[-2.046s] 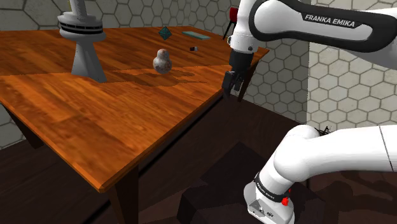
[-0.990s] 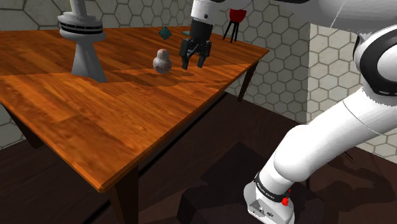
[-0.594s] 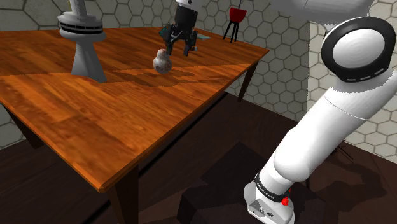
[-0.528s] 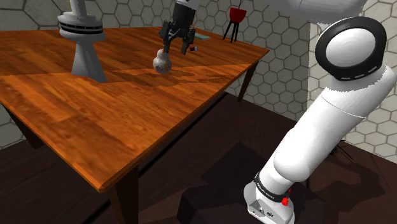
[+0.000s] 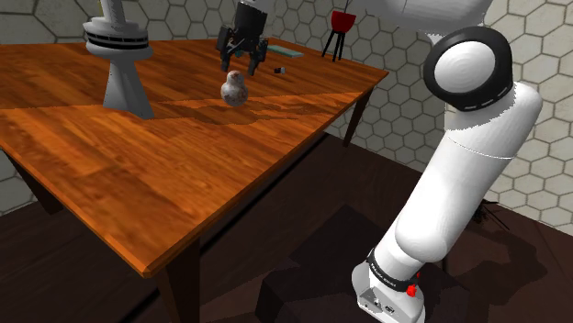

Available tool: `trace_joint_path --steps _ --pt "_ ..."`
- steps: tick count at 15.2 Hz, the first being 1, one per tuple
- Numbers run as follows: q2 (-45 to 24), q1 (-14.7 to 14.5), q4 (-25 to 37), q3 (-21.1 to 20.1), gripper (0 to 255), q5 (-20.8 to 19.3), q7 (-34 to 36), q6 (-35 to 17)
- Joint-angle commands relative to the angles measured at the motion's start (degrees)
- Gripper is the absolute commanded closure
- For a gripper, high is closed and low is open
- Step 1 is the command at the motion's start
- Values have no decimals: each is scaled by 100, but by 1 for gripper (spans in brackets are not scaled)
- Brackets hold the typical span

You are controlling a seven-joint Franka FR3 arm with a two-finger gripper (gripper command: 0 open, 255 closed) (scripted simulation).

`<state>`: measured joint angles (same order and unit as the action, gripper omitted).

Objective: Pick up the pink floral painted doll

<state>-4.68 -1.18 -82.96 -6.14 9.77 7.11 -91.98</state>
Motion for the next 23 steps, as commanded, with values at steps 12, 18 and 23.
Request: trace_joint_path --steps 12,18,23 --pt "119 6 -423 5 255 18 -61 -303" --pt "-18 -1 60 -1 255 -1 9 38" --pt "-190 -5 684 -4 255 -20 89 483"
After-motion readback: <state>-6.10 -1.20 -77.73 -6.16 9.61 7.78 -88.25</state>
